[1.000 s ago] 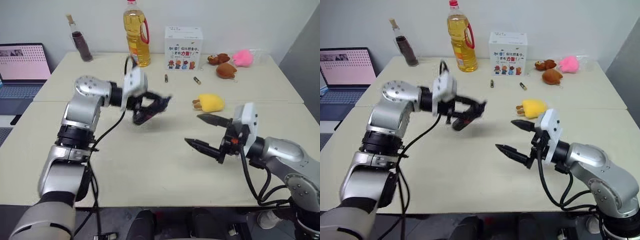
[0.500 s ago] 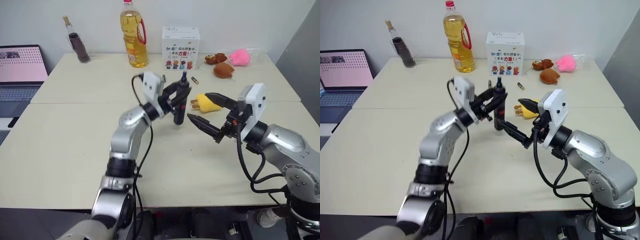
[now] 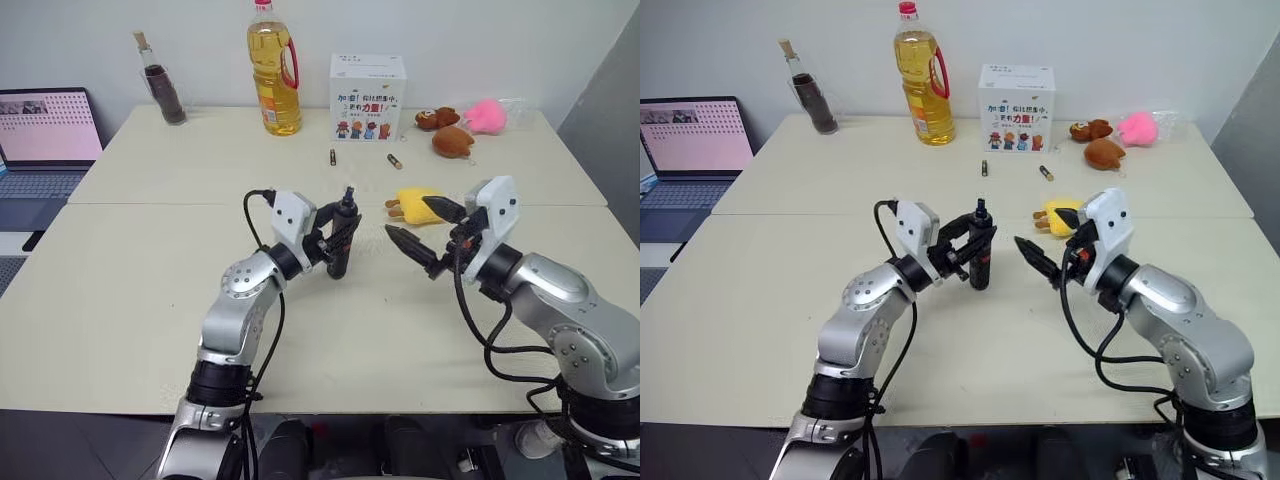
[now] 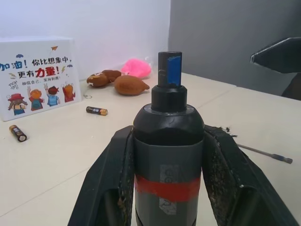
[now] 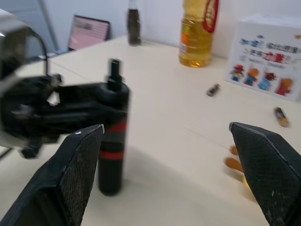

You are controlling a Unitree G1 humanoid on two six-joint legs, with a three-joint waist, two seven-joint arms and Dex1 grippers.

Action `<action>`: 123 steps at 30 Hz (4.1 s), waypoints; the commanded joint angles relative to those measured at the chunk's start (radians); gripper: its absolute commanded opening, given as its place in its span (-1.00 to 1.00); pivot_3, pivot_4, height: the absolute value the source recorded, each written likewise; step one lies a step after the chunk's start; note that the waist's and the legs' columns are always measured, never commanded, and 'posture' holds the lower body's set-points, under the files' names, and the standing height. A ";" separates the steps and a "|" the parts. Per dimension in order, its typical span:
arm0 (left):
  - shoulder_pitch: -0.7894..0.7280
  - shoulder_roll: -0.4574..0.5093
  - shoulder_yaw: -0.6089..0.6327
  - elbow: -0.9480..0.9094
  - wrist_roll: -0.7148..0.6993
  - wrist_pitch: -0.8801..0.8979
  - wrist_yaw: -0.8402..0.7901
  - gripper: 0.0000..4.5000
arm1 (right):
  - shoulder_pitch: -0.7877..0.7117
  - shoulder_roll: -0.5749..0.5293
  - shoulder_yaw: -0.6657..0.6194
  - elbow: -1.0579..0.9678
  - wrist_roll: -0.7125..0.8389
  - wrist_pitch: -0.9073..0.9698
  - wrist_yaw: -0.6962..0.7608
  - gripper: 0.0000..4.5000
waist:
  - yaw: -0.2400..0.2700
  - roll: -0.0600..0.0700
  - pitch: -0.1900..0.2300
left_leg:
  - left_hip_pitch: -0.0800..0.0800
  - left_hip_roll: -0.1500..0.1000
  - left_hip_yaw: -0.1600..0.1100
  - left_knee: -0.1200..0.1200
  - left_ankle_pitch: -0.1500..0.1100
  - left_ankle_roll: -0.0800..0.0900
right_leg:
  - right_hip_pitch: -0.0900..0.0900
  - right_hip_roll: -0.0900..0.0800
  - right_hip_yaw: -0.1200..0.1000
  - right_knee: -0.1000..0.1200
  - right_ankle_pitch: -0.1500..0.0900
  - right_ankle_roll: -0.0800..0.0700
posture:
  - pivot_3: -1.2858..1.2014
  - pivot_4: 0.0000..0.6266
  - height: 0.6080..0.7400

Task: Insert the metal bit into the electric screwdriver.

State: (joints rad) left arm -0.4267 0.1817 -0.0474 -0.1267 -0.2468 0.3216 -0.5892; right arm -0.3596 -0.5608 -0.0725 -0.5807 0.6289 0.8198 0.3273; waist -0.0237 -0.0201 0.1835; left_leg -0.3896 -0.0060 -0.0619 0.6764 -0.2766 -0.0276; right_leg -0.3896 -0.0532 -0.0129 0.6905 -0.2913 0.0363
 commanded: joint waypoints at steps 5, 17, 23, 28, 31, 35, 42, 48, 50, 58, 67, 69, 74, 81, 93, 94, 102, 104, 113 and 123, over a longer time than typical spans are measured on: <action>0.050 0.025 0.005 -0.071 -0.003 0.042 0.061 -0.28 | -0.002 -0.142 -0.075 0.147 -0.044 0.091 0.047 1.00 | 0.000 0.000 0.000 | 0.001 0.000 0.001 -0.001 0.000 0.000 | 0.000 0.000 0.001 0.000 0.000 0.000 | 0.03 -0.52 1.00; 0.056 0.023 -0.022 -0.077 0.002 0.040 0.110 -0.28 | -0.150 -0.350 0.166 0.650 -0.236 0.094 0.351 1.00 | -0.004 0.001 -0.001 | 0.006 0.000 0.007 -0.002 -0.001 0.001 | 0.003 0.001 0.002 -0.003 0.000 0.000 | 0.03 -0.52 1.00; 0.066 0.020 -0.041 -0.095 0.005 0.046 0.125 -0.28 | -0.340 -0.287 0.279 0.946 -0.342 0.114 0.429 1.00 | -0.005 0.001 -0.001 | 0.008 0.000 0.009 -0.005 -0.001 0.001 | 0.003 0.001 0.003 -0.004 0.000 0.000 | 0.03 -0.52 1.00; 0.080 0.017 -0.048 -0.113 0.006 0.051 0.141 -0.28 | -0.454 -0.227 0.330 1.082 -0.404 0.122 0.482 1.00 | -0.006 0.002 -0.001 | 0.008 0.001 0.009 -0.006 -0.001 0.001 | 0.005 0.000 0.003 -0.008 0.002 0.002 | 0.03 -0.52 1.00; 0.084 0.018 -0.051 -0.121 0.007 0.054 0.148 -0.28 | -0.491 -0.198 0.379 1.114 -0.446 0.138 0.522 1.00 | -0.007 0.001 -0.002 | 0.008 0.001 0.009 -0.005 -0.001 0.001 | 0.005 0.000 0.004 -0.009 0.003 0.003 | 0.03 -0.52 1.00; 0.089 0.021 -0.054 -0.127 0.009 0.055 0.151 -0.28 | -0.511 -0.174 0.418 1.109 -0.480 0.180 0.569 0.92 | -0.008 -0.001 -0.004 | 0.008 0.001 0.009 -0.006 -0.001 0.001 | 0.005 0.001 0.003 -0.009 0.004 0.003 | 0.03 -0.52 1.00; 0.110 0.031 -0.063 -0.139 0.025 0.045 0.152 -0.28 | -0.481 -0.171 0.469 1.013 -0.518 0.198 0.633 0.36 | -0.008 -0.002 -0.005 | 0.009 0.002 0.009 -0.008 -0.001 0.001 | 0.005 0.000 0.003 -0.010 0.004 0.003 | 0.03 -0.52 1.00; 0.107 0.029 -0.063 -0.133 0.026 0.043 0.152 -0.28 | -0.456 -0.156 0.476 0.939 -0.520 0.244 0.647 -0.31 | -0.008 -0.003 -0.008 | 0.010 0.002 0.009 -0.010 -0.001 0.001 | 0.005 0.000 0.003 -0.011 0.004 0.003 | 0.03 -0.52 1.00; 0.103 0.030 -0.060 -0.129 0.025 0.042 0.151 -0.28 | -0.453 -0.151 0.473 0.933 -0.522 0.251 0.645 -0.52 | -0.008 -0.003 -0.008 | 0.010 0.002 0.009 -0.010 -0.001 0.001 | 0.005 0.001 0.003 -0.011 0.004 0.003 | 0.03 -0.52 1.00; 0.099 0.045 -0.053 -0.114 0.034 0.033 0.144 -0.28 | -0.431 -0.148 0.428 0.964 -0.528 0.231 0.626 -0.99 | -0.008 -0.007 -0.011 | 0.010 0.002 0.009 -0.011 -0.001 0.001 | 0.005 0.001 0.003 -0.011 0.004 0.003 | 0.03 -0.52 1.00; 0.070 0.061 -0.032 -0.140 -0.016 0.068 0.124 -0.28 | -0.377 -0.105 0.219 0.767 -0.426 0.170 0.598 -0.99 | -0.011 -0.009 -0.014 | 0.011 0.002 0.009 -0.012 -0.001 0.001 | 0.005 0.001 0.004 -0.011 0.004 0.003 | 0.03 -0.52 1.00; 0.038 0.042 -0.028 -0.162 -0.066 0.093 0.111 -0.28 | -0.382 -0.059 0.131 0.673 -0.387 0.171 0.544 -0.99 | -0.011 -0.006 -0.011 | 0.010 0.002 0.009 -0.012 -0.001 0.001 | 0.003 0.001 0.004 -0.011 0.004 0.003 | 0.03 -0.52 1.00; -0.069 -0.037 -0.020 -0.179 -0.168 0.140 0.104 -0.28 | -0.412 0.126 -0.131 0.471 -0.278 0.166 0.315 -0.99 | 0.006 -0.001 -0.007 | 0.002 0.002 0.006 -0.011 -0.001 0.001 | -0.001 0.000 0.003 -0.012 0.004 0.003 | 0.03 -0.52 1.00; -0.093 -0.075 -0.065 -0.097 -0.142 0.098 0.096 -0.28 | -0.403 0.282 -0.222 0.266 -0.190 0.108 0.146 -0.99 | 0.023 -0.001 -0.007 | -0.007 0.000 0.007 -0.008 0.002 -0.003 | -0.009 -0.002 0.003 -0.012 0.004 0.003 | 0.03 -0.52 1.00; -0.010 -0.066 -0.137 0.004 -0.039 0.012 0.083 -0.28 | -0.337 0.521 -0.137 0.136 -0.130 -0.013 -0.048 -0.99 | 0.013 0.002 -0.009 | -0.009 0.001 0.010 -0.012 0.001 0.000 | -0.015 0.000 0.004 -0.008 0.004 0.003 | 0.03 -0.52 1.00; -0.010 -0.067 -0.137 0.003 -0.037 0.012 0.084 -0.28 | -0.331 0.524 -0.128 0.133 -0.127 -0.019 -0.054 -0.99 | 0.013 0.002 -0.009 | -0.008 0.001 0.010 -0.011 0.001 0.000 | -0.015 0.000 0.004 -0.009 0.004 0.003 | 0.03 -0.52 1.00; -0.010 -0.065 -0.121 -0.007 -0.036 0.039 0.108 -0.28 | -0.297 0.521 -0.083 0.110 -0.113 -0.047 -0.090 -0.99 | 0.012 0.002 -0.009 | -0.008 0.000 0.009 -0.011 0.001 0.000 | -0.015 0.000 0.004 -0.008 0.004 0.003 | 0.03 -0.52 1.00; -0.012 -0.065 -0.117 -0.004 -0.035 0.054 0.124 -0.28 | -0.291 0.520 -0.077 0.099 -0.109 -0.047 -0.099 -0.99 | 0.012 0.002 -0.009 | -0.008 0.000 0.010 -0.011 0.001 0.000 | -0.015 0.000 0.004 -0.008 0.004 0.003 | 0.03 -0.52 1.00; -0.046 -0.071 -0.115 0.047 -0.016 0.066 0.167 -0.28 | -0.283 0.519 -0.055 0.074 -0.109 -0.058 -0.138 -0.99 | -0.002 0.002 -0.009 | -0.008 0.000 0.009 -0.011 0.001 0.001 | -0.015 0.000 0.004 -0.008 0.004 0.003 | 0.03 -0.52 1.00; -0.060 -0.096 -0.127 0.073 0.008 0.053 0.207 -0.28 | -0.281 0.510 -0.015 0.077 -0.157 -0.072 -0.202 -0.99 | -0.007 0.002 -0.010 | -0.007 0.000 0.010 -0.012 0.001 0.001 | -0.015 0.000 0.004 -0.007 0.004 0.003 | 0.03 -0.52 1.00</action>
State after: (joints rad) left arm -0.4962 0.0802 -0.1710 -0.0679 -0.2727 0.3649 -0.4037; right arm -0.6381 -0.0477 -0.0948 -0.4678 0.4834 0.7747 0.1424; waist -0.0311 -0.0178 0.1739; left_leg -0.3969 -0.0056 -0.0521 0.6649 -0.2753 -0.0266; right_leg -0.4043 -0.0531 -0.0090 0.6832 -0.2872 0.0388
